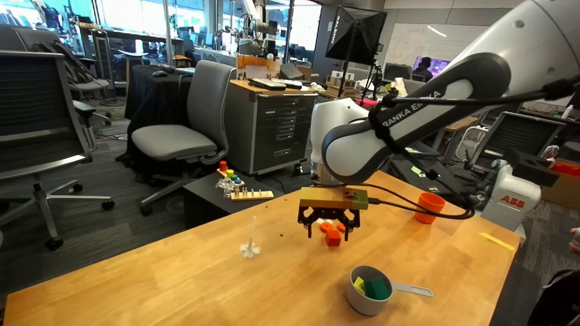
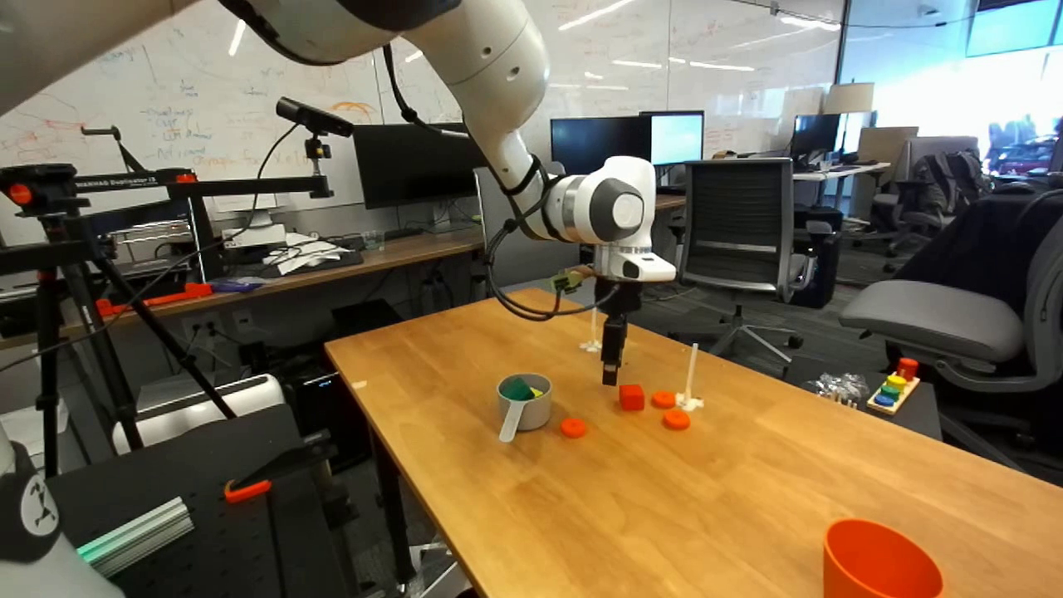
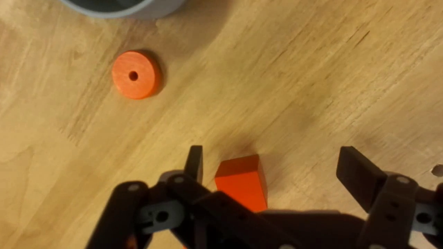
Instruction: Place the yellow, green and orange blocks inside the grey measuring cup
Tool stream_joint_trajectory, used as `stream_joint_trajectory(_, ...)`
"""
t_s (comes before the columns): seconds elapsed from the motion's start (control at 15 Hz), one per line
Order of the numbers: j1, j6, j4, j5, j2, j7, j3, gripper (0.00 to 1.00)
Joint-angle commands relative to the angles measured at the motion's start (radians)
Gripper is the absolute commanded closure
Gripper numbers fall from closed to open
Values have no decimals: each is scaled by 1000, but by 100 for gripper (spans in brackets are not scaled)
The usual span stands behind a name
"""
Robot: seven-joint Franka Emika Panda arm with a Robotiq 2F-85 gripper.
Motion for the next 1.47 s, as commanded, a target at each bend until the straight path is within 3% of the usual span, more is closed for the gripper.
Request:
stream_joint_trajectory(0.0,9,-105,180,-3,97,9,-27,0)
stream_joint_trajectory(0.87,-30,-249,293,11,197,-5,-30,0)
stream_joint_trajectory(0.93,-30,-250,302,5,206,-15,-31,9)
stream_joint_trajectory(1.0,-30,-245,306,3,211,-16,-33,26)
stream_joint_trajectory(1.4,-25,-246,336,-3,220,-11,-36,72)
